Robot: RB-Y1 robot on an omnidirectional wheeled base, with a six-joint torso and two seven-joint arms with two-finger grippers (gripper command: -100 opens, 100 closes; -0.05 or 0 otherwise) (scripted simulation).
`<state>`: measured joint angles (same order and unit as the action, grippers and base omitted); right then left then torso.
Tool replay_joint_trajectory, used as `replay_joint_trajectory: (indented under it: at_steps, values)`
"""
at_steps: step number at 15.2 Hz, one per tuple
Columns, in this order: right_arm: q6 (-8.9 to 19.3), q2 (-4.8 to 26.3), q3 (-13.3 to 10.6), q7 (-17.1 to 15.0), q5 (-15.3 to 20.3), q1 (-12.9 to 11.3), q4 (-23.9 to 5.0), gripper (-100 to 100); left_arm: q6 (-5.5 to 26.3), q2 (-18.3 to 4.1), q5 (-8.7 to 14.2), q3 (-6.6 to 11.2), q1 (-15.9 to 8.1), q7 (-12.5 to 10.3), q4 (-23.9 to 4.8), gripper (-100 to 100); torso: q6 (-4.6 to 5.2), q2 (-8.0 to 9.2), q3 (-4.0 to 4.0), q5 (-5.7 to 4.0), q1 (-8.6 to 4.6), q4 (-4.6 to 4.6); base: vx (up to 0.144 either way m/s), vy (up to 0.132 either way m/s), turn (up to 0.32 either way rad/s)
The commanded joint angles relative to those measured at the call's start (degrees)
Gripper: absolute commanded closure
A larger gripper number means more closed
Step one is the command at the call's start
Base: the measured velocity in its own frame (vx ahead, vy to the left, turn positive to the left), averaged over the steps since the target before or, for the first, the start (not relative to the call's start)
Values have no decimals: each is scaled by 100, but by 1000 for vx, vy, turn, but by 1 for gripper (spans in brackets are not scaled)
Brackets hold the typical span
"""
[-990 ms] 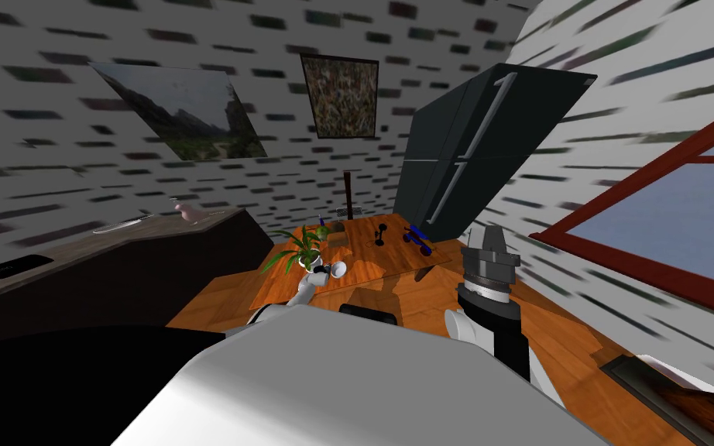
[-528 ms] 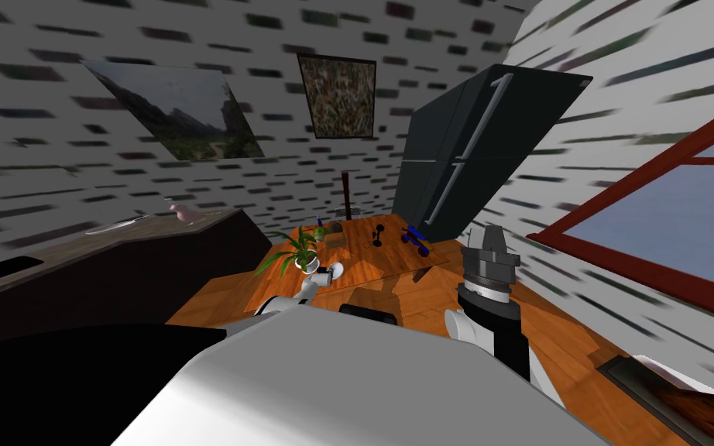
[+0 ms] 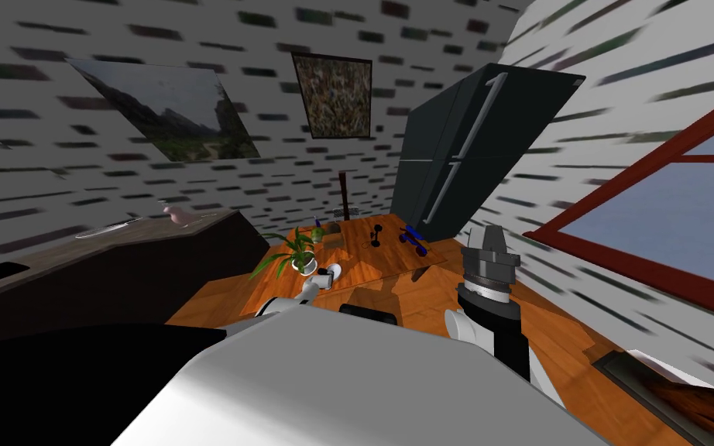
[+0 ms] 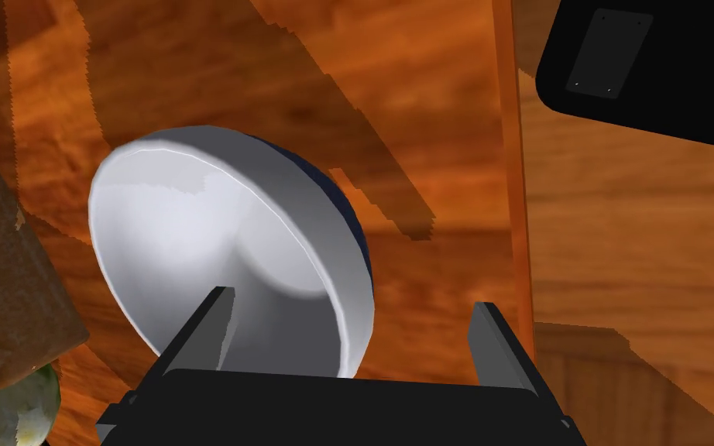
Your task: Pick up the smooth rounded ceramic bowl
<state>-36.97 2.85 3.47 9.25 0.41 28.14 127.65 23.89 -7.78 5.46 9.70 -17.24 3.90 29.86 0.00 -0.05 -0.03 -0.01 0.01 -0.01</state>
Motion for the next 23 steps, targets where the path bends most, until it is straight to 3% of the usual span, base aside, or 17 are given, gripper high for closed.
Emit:
replay_joint_trajectory:
  at_steps: [1,7,9,10,14,15,17,19,23]
  values:
    - [0,0,0,0,0,0,0,0,-185,-22,22,3,-40,-40,-221,-100,0,0,0,0,0,0,28,12,-83]
    - [0,0,0,0,0,0,0,0,-741,-72,72,3,26,-205,-737,-100,-1,-11,-6,2,9,-3,42,22,-102]
    - [0,0,0,0,0,0,0,0,-668,-73,89,-1,15,-162,-688,-100,-1,-11,-7,2,9,-2,32,22,-62]
    - [0,0,0,0,0,1,0,0,-710,-77,95,0,0,-170,-735,100,-2,-8,-5,2,8,-2,8,7,-1]
    - [0,0,0,0,0,0,0,0,-707,-76,96,2,3,-173,-736,100,0,3,3,-1,0,2,0,0,0]
    - [0,0,0,0,0,0,0,0,-503,-51,51,3,-2,-134,-516,100,0,5,4,-1,-1,3,-24,-10,133]
    - [0,0,0,0,0,1,0,0,-344,-36,36,3,-21,-87,-368,100,-4,19,12,-4,-7,7,-46,-24,175]
    - [0,0,0,0,0,0,0,0,-344,-36,36,3,-21,-87,-368,100,-1,28,18,-4,-13,10,-40,-23,30]
    - [0,0,0,0,0,0,0,0,-27,-7,8,3,-58,8,-73,100,-2,28,20,-4,-13,12,-35,-19,84]
